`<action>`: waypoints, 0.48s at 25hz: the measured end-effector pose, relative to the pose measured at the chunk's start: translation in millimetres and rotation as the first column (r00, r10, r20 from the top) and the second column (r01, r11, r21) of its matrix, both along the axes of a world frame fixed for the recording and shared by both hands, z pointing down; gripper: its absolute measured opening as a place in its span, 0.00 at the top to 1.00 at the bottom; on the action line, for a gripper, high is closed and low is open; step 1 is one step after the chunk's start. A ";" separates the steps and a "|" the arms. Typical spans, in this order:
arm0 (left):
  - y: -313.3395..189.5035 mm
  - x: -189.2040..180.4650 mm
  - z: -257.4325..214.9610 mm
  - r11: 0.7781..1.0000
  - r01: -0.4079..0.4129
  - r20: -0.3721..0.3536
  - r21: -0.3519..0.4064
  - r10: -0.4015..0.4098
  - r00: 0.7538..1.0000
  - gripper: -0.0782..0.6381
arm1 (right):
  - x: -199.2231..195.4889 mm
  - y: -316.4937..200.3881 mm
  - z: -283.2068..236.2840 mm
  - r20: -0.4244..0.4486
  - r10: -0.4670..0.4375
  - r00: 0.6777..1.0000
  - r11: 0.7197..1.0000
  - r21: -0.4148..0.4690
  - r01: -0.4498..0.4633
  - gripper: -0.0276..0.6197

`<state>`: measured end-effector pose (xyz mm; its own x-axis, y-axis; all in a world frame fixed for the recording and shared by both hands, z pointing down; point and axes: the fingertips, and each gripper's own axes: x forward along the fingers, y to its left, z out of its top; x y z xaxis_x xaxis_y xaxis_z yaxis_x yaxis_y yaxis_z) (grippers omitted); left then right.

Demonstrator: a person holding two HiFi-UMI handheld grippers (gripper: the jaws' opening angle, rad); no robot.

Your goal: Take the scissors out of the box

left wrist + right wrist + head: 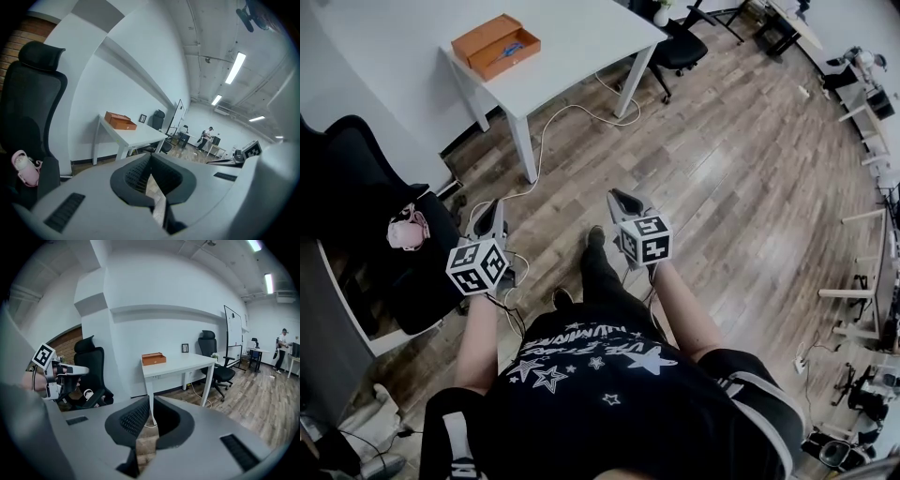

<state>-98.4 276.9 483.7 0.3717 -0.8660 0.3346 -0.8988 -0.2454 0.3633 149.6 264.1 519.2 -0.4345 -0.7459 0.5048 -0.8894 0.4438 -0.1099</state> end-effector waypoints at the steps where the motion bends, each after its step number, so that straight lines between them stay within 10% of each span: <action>1: -4.8 1.4 -0.3 1.000 0.005 0.001 -0.002 -0.005 1.000 0.87 | 2.8 -8.2 1.4 0.003 -0.002 1.000 1.000 -0.002 0.002 0.87; 12: -128.1 -3.1 0.7 0.993 0.117 0.026 -0.032 -0.116 0.993 0.87 | -3.9 -169.3 11.0 0.054 -0.092 0.994 0.996 -0.006 0.092 0.87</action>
